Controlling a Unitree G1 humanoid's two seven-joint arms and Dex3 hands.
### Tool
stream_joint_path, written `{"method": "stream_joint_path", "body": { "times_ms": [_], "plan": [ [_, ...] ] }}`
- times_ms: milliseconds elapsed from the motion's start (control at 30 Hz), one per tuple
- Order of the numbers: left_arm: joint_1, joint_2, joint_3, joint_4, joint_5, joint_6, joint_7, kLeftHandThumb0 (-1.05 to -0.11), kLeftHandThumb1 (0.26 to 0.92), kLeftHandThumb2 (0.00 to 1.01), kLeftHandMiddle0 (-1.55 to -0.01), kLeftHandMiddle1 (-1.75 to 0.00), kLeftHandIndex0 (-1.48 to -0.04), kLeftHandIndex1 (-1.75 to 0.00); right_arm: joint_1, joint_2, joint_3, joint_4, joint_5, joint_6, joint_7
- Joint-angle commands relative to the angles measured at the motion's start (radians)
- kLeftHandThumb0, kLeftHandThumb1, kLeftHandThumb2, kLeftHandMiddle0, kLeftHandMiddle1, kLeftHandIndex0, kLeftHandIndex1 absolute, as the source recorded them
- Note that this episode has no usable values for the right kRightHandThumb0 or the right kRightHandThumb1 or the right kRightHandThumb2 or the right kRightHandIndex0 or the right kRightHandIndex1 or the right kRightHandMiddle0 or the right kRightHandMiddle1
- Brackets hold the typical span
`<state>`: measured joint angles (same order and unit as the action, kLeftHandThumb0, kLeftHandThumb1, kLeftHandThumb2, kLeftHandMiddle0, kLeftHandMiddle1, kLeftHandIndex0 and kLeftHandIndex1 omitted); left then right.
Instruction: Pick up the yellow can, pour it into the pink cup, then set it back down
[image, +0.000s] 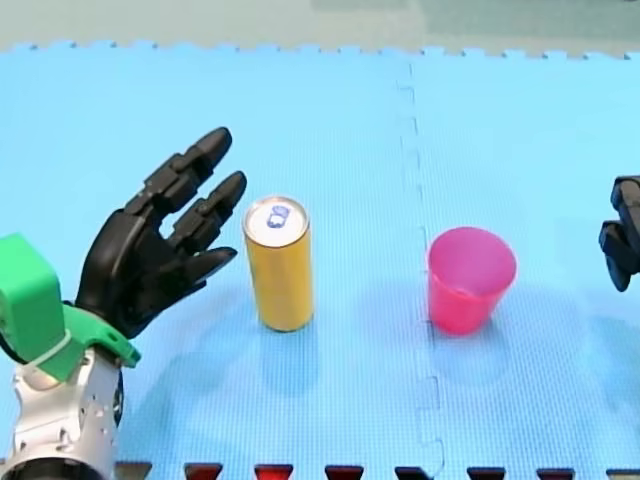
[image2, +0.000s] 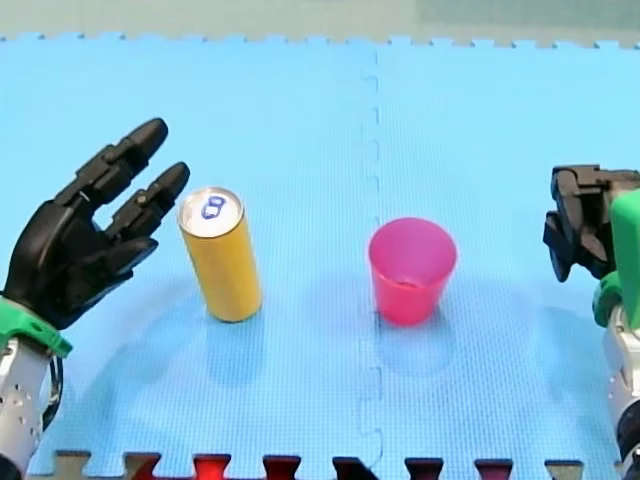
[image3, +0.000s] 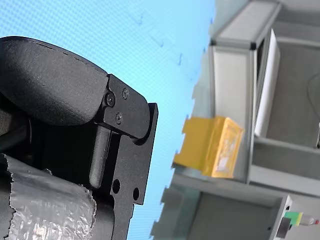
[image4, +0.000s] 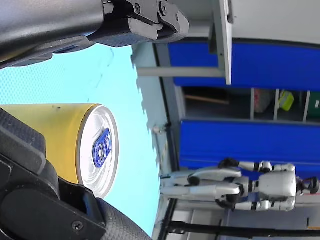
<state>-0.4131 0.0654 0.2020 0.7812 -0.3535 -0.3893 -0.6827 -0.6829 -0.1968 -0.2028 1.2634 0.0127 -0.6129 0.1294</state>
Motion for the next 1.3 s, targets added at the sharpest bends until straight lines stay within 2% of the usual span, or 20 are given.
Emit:
{"method": "stream_joint_path", "body": {
  "times_ms": [0,300,400,433,500,600,733,967,1267],
  "plan": [
    [-0.013,0.006,0.007,0.02,-0.003,-0.011,-0.011,-0.962,0.702,0.0,-0.21,0.0,-0.26,0.0,0.003,-0.008,0.0,0.0,0.002,0.0,0.001],
    [-0.051,0.008,0.024,0.113,0.001,-0.045,-0.038,-0.936,0.681,0.0,-0.21,0.0,-0.27,0.0,0.007,-0.011,0.0,-0.001,0.001,-0.002,0.003],
    [-0.073,0.013,0.02,0.16,0.016,-0.038,-0.037,-0.861,0.648,0.0,-0.2,0.0,-0.27,0.0,0.008,-0.012,0.001,-0.001,0.001,-0.002,0.003],
    [-0.079,0.015,0.016,0.175,0.026,-0.033,-0.03,-0.783,0.621,0.01,-0.2,0.0,-0.27,0.0,0.008,-0.013,0.001,-0.001,0.001,-0.003,0.003],
    [-0.089,0.015,0.006,0.201,0.051,-0.027,-0.012,-0.686,0.598,0.0,-0.2,0.0,-0.26,0.0,0.009,-0.013,0.001,-0.001,0.0,-0.004,0.003],
    [-0.1,0.007,-0.005,0.242,0.082,-0.047,0.007,-0.653,0.594,0.0,-0.2,0.0,-0.26,0.0,0.009,-0.014,0.001,-0.002,0.001,-0.005,0.004],
    [-0.113,0.006,-0.013,0.287,0.107,-0.06,0.007,-0.656,0.597,0.0,-0.2,0.0,-0.24,0.0,0.012,-0.015,0.001,-0.003,0.001,-0.008,0.006],
    [-0.125,0.006,-0.013,0.309,0.125,-0.059,0.007,-0.719,0.612,0.0,-0.19,0.0,-0.24,0.0,0.012,-0.017,0.0,-0.003,0.002,-0.009,0.009],
    [-0.141,0.011,-0.035,0.349,0.176,-0.042,0.047,-0.755,0.623,0.0,-0.19,0.0,-0.23,0.0,0.013,-0.017,-0.002,-0.003,0.005,-0.018,0.015]
  ]
}}
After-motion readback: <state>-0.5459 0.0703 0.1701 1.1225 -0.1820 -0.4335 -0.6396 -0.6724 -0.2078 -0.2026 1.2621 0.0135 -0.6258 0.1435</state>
